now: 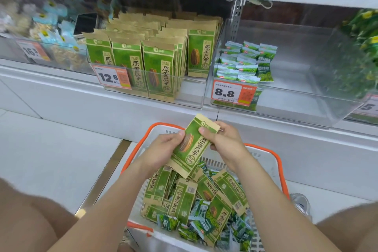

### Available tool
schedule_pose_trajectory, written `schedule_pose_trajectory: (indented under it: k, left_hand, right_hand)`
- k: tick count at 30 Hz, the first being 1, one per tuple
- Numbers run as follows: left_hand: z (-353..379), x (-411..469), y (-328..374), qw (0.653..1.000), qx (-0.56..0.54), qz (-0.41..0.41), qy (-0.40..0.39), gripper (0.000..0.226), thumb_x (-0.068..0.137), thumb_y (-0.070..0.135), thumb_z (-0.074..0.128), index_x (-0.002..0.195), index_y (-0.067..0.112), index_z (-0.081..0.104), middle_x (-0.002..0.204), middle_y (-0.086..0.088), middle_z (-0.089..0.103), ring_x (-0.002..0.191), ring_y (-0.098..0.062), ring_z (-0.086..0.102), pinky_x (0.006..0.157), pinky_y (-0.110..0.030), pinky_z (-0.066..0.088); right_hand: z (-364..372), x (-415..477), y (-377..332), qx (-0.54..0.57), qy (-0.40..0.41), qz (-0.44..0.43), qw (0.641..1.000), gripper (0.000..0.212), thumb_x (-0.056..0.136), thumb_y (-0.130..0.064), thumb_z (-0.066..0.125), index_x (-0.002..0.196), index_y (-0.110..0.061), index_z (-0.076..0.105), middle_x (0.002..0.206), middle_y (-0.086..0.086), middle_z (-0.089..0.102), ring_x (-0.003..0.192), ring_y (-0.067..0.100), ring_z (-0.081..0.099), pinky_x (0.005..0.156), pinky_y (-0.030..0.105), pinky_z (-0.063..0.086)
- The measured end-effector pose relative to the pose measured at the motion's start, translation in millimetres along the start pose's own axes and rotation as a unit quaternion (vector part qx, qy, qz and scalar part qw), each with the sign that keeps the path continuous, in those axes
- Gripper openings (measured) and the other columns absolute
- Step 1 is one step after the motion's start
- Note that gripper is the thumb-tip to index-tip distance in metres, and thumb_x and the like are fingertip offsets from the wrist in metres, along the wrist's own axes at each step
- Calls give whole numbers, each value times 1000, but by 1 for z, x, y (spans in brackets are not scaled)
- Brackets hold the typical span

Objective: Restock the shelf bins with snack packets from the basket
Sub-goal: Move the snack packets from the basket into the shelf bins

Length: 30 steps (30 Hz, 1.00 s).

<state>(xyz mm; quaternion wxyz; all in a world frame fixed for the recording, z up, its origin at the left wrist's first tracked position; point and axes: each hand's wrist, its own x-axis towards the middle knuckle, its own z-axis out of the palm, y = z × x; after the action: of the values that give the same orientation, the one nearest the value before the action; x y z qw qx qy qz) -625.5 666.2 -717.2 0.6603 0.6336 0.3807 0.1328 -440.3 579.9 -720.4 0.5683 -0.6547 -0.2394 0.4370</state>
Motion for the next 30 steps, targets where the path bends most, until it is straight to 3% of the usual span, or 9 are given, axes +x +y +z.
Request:
schedule_pose_trajectory:
  k: [4, 7, 12, 14, 17, 21, 24, 27, 30]
  left_hand:
    - [4, 3, 6, 998, -13, 38, 53, 49, 111, 41, 46, 105, 3, 76, 98, -20, 78, 85, -27, 74, 76, -42, 62]
    - [4, 0, 13, 995, -14, 52, 79, 50, 112, 33, 47, 82, 0, 69, 74, -10, 68, 64, -21, 64, 63, -29, 50]
    - [-13, -3, 20, 985, 130, 73, 86, 43, 96, 29, 48, 58, 10, 52, 56, -6, 50, 54, -20, 47, 59, -33, 39]
    - [-19, -5, 26, 973, 151, 116, 130, 38, 87, 29, 42, 55, 10, 49, 53, -3, 53, 53, -19, 49, 58, -34, 41]
    - [-21, -2, 44, 941, 147, 215, 216, 34, 87, 22, 39, 56, 9, 44, 51, 3, 46, 52, -15, 42, 55, -36, 35]
    - [-24, 1, 79, 859, 184, 321, 353, 32, 97, 18, 46, 75, 32, 64, 70, 16, 60, 67, -5, 55, 61, -27, 45]
    - [-28, 6, 94, 802, 272, 372, 380, 28, 94, 9, 56, 115, 20, 71, 112, 7, 63, 104, -14, 60, 85, -33, 52]
    - [-25, 11, 100, 783, 358, 380, 338, 48, 88, 6, 62, 135, 17, 63, 134, -5, 51, 124, -25, 48, 106, -38, 42]
    - [-23, 13, 97, 778, 407, 355, 321, 50, 86, 9, 65, 134, 21, 62, 143, -7, 44, 128, -30, 43, 108, -49, 40]
  right_hand:
    - [9, -5, -13, -33, 12, -66, 997, 24, 90, -20, 81, 109, -11, 69, 91, 0, 79, 77, 5, 73, 61, 17, 51]
    - [14, -7, -17, -110, 19, -125, 986, 19, 90, -22, 80, 103, -17, 66, 87, -2, 78, 81, 14, 75, 71, 35, 58]
    - [15, -15, -34, -246, -80, -127, 958, 24, 81, -27, 83, 89, -25, 60, 81, 2, 74, 76, 22, 75, 71, 55, 61]
    - [21, -22, -53, -294, -123, -159, 935, 23, 81, -28, 82, 89, -25, 61, 78, 1, 73, 75, 21, 73, 72, 52, 61]
    - [34, -41, -95, -362, -59, -307, 878, 21, 82, -34, 76, 95, -32, 59, 75, -10, 68, 76, 18, 65, 73, 40, 56]
    - [42, -65, -157, -268, 81, -485, 828, 28, 90, -20, 74, 111, -25, 57, 79, -14, 66, 66, 10, 64, 61, 33, 51]
    - [41, -61, -187, -214, 176, -560, 780, 28, 93, -12, 73, 117, -11, 58, 90, -17, 65, 75, 7, 65, 69, 25, 51]
    - [38, -36, -202, -264, 215, -551, 762, 27, 93, -13, 70, 117, -12, 58, 93, -13, 69, 76, 13, 65, 71, 28, 49]
    - [38, -5, -207, -363, 195, -502, 760, 27, 93, -20, 71, 116, -18, 58, 92, -4, 73, 78, 25, 66, 70, 39, 51]
